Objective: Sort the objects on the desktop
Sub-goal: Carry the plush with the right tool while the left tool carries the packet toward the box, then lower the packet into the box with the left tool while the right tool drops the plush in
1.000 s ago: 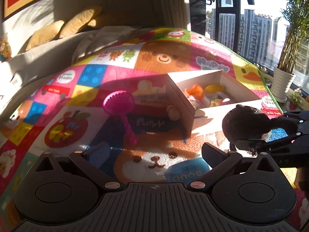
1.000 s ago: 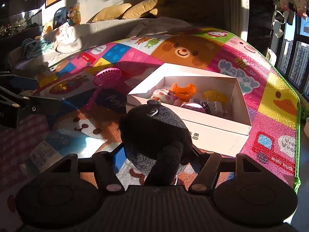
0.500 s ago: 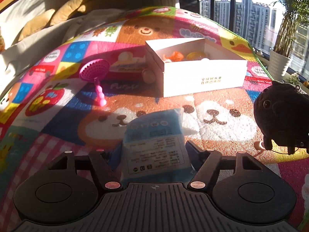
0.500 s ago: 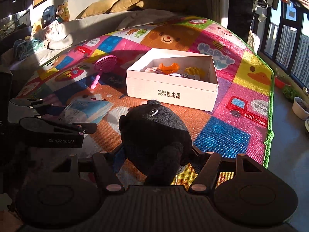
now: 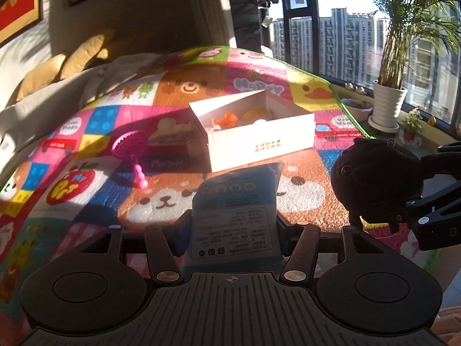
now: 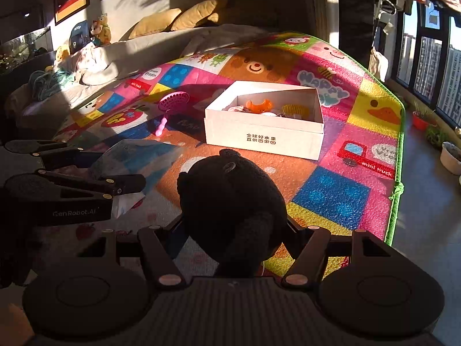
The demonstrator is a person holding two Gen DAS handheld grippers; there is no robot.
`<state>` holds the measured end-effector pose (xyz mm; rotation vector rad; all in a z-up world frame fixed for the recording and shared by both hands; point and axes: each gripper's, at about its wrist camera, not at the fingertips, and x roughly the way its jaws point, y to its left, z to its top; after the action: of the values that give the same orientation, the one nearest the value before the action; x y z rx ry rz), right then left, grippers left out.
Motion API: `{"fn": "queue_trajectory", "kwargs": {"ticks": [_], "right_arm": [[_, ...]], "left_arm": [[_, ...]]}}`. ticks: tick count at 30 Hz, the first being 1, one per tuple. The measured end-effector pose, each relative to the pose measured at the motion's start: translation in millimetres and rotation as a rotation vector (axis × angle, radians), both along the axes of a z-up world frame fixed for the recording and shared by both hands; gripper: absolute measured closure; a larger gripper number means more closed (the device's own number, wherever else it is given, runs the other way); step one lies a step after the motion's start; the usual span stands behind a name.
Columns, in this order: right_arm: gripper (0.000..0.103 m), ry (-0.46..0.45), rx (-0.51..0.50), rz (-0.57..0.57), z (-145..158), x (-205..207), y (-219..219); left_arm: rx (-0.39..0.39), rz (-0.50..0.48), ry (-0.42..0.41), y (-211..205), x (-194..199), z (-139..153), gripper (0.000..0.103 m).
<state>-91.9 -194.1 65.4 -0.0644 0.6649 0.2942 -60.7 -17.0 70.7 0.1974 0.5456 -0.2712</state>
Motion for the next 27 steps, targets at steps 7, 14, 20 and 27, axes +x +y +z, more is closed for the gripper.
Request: {"fn": "queue_trajectory", "kwargs": {"ticks": [7, 14, 20, 27], "right_arm": [[0.036, -0.181, 0.042, -0.024, 69.0, 7.0, -9.2], [0.036, -0.304, 0.089, -0.136, 146.0, 76.3, -42.5], [0.036, -0.298, 0.073, -0.170, 151.2, 157.1, -54.4], [0.036, -0.191, 0.114, -0.170, 114.3, 252.8, -44.5]], "left_arm": [[0.028, -0.006, -0.216, -6.5, 15.5, 71.6, 0.042], [0.002, 0.011, -0.330, -13.0, 77.4, 123.8, 0.042], [-0.056, -0.043, -0.252, -31.6, 159.6, 104.9, 0.042], [-0.106, -0.050, -0.093, -33.0, 225.2, 37.0, 0.007]]}}
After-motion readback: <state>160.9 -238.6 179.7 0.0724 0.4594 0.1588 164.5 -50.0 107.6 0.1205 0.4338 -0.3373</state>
